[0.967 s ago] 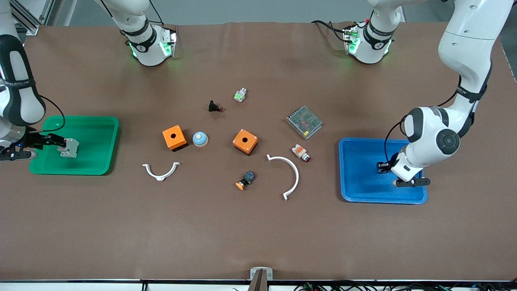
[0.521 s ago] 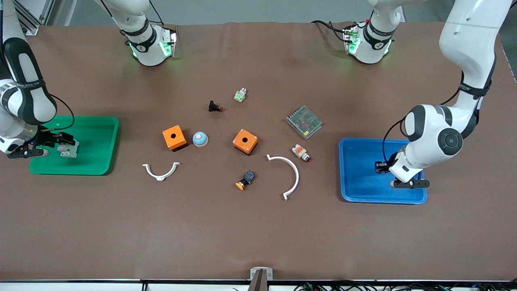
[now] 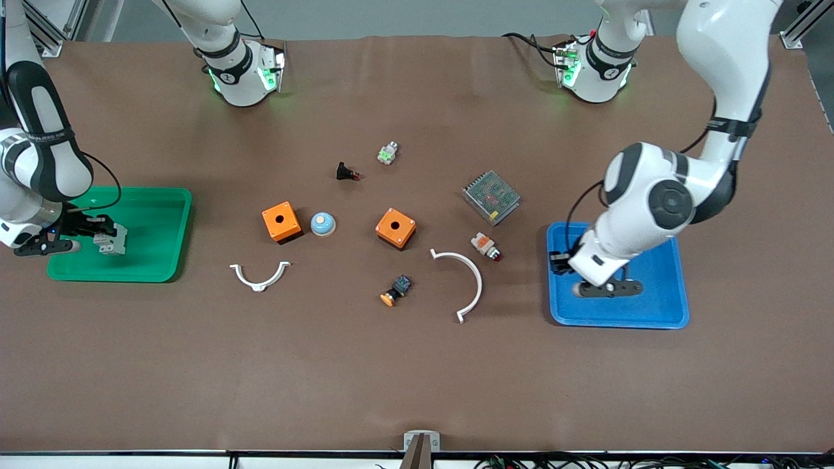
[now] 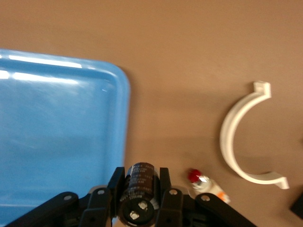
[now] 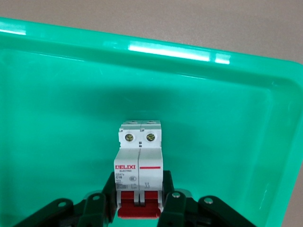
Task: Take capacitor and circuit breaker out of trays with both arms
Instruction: 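Lift the capacitor and breaker out of the trays toward the table middle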
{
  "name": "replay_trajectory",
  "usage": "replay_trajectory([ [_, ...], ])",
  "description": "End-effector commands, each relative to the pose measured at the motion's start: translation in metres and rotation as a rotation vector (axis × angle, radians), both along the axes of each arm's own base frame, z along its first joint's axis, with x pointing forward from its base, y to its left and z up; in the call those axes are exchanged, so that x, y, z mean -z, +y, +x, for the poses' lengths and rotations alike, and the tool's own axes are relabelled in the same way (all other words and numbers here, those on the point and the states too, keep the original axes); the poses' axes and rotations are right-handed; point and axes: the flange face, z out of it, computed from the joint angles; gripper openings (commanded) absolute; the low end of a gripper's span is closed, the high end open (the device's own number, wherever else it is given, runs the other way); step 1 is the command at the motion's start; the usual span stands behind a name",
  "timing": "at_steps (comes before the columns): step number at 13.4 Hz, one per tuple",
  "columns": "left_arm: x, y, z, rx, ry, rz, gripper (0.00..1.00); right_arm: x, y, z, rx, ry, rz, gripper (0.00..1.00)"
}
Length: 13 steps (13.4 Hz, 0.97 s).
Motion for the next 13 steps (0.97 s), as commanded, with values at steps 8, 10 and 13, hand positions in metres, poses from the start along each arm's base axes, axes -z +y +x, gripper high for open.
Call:
replay_trajectory([
  [8, 0.065, -0.198, -0.063, -0.177, 0.053, 0.076, 0.0, -0.174, 0.102, 0.076, -0.001, 0.139, 0.045, 0.19],
  [10, 0.085, -0.212, -0.078, -0.199, 0.065, 0.103, 0.0, -0.198, 0.162, 0.099, 0.079, 0.146, 0.012, 0.19],
  [13, 0.11, -0.226, -0.11, -0.248, 0.104, 0.141, 0.0, -0.197, 0.267, 0.113, 0.197, 0.14, 0.008, 0.19],
])
